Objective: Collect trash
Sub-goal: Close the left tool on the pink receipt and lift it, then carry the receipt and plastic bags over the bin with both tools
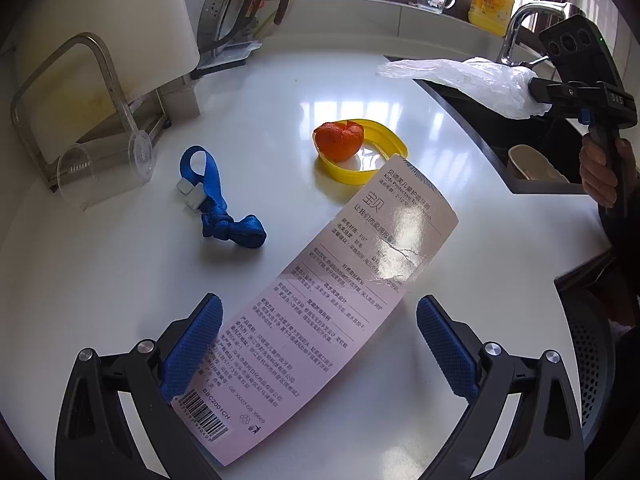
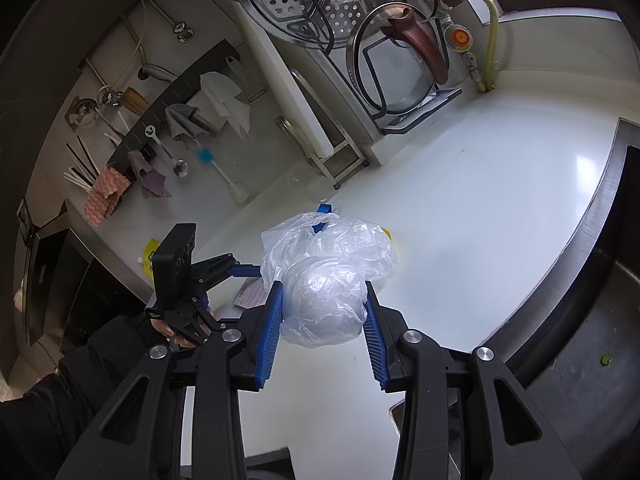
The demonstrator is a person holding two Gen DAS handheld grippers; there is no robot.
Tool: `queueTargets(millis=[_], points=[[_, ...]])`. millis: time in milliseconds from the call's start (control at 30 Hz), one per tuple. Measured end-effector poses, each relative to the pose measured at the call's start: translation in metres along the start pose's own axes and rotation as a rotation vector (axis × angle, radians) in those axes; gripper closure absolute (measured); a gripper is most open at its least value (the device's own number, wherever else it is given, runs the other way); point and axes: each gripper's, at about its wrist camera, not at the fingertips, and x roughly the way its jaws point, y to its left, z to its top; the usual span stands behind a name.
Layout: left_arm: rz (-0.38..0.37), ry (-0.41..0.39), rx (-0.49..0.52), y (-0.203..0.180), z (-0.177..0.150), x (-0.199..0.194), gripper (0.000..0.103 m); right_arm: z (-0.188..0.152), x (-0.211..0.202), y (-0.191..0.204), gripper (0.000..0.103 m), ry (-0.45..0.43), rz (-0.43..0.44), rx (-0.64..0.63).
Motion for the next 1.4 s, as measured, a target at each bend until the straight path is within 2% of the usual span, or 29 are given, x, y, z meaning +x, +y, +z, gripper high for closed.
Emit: queueTargets(millis=[200,300,567,633,667,733,767,933,1033,1400], points=[[-0.003,0.039,0.017,-0.005,-0.004,0.009,0.007,0.0,0.0,0.001,0.066,0.0,0.009,0.001],[0.005,0.035,-0.004,-0.003,-0.004,0.008,0.013,0.0,0.001,0.002,0.066,0.001,0.001,-0.004],[0.018,0.008,-0.026,-0.003,-0.005,0.003,0.042,-0.003,0.007,0.009,0.066,0.014,-0.045,-0.052],[0.023,0.006,-0.025,-0.006,-0.004,0.002,0.053,-0.004,0.008,0.01,0.066,0.017,-0.05,-0.063],[0.025,0.005,-0.028,-0.007,-0.003,0.001,0.064,-0.004,0.008,0.011,0.066,0.018,-0.051,-0.067],[0.034,0.004,-0.032,-0.011,-0.003,-0.001,0.077,-0.005,0.011,0.012,0.066,0.024,-0.059,-0.078],[0.046,0.002,-0.033,-0.013,-0.003,-0.002,0.079,-0.005,0.012,0.012,0.066,0.027,-0.059,-0.081],[0.08,-0.014,-0.04,-0.023,-0.005,-0.005,0.083,-0.005,0.014,0.013,0.066,0.029,-0.048,-0.082],[0.104,-0.022,-0.061,-0.03,-0.009,-0.012,0.09,-0.006,0.013,0.012,0.066,0.027,-0.038,-0.08],[0.269,-0.03,-0.153,-0.066,-0.029,-0.051,0.09,-0.019,0.013,0.021,0.066,0.035,-0.028,-0.105]])
